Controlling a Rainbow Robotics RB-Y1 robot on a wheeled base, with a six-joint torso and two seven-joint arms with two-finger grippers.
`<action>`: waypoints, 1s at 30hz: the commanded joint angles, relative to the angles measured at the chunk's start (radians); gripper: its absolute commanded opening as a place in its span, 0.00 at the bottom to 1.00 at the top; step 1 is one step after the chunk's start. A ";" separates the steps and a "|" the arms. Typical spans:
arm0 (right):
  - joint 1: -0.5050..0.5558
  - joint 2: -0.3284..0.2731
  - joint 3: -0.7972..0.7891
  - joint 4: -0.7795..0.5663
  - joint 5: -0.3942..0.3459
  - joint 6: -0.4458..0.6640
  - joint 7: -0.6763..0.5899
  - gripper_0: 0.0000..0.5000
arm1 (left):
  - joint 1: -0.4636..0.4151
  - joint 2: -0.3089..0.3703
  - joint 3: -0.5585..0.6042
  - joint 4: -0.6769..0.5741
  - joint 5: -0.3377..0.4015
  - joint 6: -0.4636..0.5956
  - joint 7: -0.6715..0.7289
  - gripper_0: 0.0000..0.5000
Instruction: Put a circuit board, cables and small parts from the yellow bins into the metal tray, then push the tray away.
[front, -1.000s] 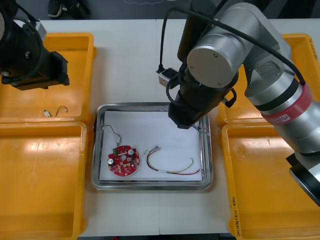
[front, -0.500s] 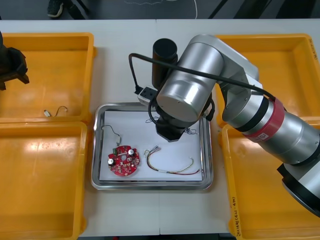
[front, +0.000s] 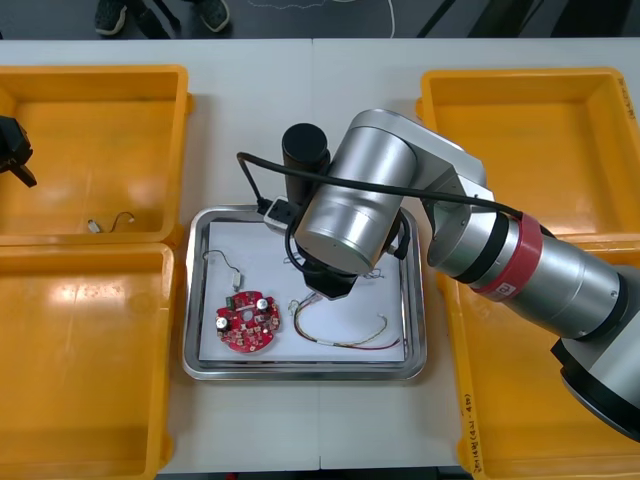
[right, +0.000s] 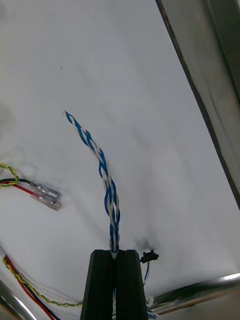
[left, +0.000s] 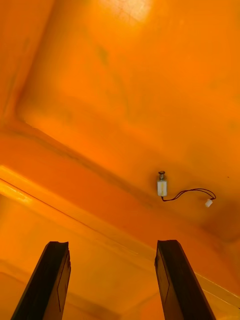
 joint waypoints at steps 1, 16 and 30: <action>-0.041 0.026 0.016 0.019 0.003 -0.026 0.050 0.00 | -0.046 -0.023 0.033 0.007 -0.005 -0.027 -0.096 1.00; -0.041 0.036 0.102 0.079 0.049 -0.102 0.078 0.00 | -0.024 -0.113 0.033 0.021 -0.036 -0.082 -0.173 1.00; -0.041 0.037 0.114 0.090 0.058 -0.108 0.079 0.64 | -0.018 -0.170 0.033 0.108 -0.076 -0.171 -0.408 1.00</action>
